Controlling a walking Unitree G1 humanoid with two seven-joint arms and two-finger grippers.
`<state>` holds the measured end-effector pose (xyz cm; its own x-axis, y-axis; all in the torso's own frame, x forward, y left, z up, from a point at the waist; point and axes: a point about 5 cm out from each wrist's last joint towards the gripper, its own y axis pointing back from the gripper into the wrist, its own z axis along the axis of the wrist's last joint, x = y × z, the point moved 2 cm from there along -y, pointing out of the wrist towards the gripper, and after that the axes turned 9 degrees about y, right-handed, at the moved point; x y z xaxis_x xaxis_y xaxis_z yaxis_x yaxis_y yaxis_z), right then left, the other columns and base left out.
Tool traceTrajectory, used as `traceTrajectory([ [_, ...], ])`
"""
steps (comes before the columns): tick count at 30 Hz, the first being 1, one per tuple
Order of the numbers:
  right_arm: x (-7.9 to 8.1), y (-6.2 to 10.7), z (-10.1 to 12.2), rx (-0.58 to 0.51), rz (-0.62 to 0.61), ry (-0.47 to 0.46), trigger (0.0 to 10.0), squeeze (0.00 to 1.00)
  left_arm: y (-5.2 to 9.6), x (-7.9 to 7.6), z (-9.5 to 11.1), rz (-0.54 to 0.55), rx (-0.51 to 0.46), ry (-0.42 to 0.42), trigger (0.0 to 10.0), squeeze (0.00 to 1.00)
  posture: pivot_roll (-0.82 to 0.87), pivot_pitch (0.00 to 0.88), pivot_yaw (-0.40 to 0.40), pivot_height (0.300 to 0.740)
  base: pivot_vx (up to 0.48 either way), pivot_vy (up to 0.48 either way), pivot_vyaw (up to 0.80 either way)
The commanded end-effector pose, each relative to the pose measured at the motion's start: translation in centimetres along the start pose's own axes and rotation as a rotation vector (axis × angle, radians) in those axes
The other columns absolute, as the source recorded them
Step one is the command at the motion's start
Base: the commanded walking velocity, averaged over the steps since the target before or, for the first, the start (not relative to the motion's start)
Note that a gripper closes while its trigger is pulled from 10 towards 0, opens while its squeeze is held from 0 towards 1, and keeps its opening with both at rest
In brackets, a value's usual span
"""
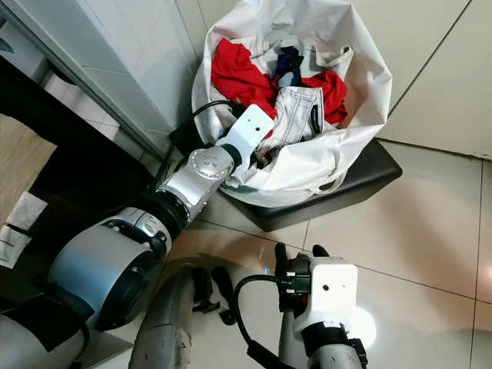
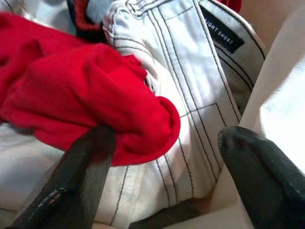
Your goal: Clothes washing
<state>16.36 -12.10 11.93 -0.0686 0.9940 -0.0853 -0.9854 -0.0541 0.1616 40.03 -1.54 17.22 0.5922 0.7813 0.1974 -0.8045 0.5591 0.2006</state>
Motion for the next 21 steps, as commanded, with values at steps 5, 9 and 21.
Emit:
traceTrajectory([
  [5, 0.49, 0.27, -0.46, 0.031, 0.01, -0.01, 10.0, 0.0, 0.21, -0.3, -2.25, 0.003, 0.081, 0.145, 0.0, 0.0, -0.42, 0.443, 0.192, 0.668, 0.0, 0.0, 0.0],
  [9, 0.42, 0.16, -0.5, 0.031, 0.011, -0.008, 10.0, 0.0, 0.17, -0.06, -1.96, 0.028, 0.067, 0.215, 0.0, 0.0, -0.42, 0.437, 0.19, 0.668, 0.0, 0.0, 0.0],
  [21, 0.47, 0.12, -0.57, 0.035, 0.014, -0.013, 10.0, 0.0, 0.26, 0.36, -2.2, 0.073, 0.062, 0.235, 0.0, 0.0, -0.42, 0.445, 0.189, 0.668, 0.0, 0.0, 0.0],
])
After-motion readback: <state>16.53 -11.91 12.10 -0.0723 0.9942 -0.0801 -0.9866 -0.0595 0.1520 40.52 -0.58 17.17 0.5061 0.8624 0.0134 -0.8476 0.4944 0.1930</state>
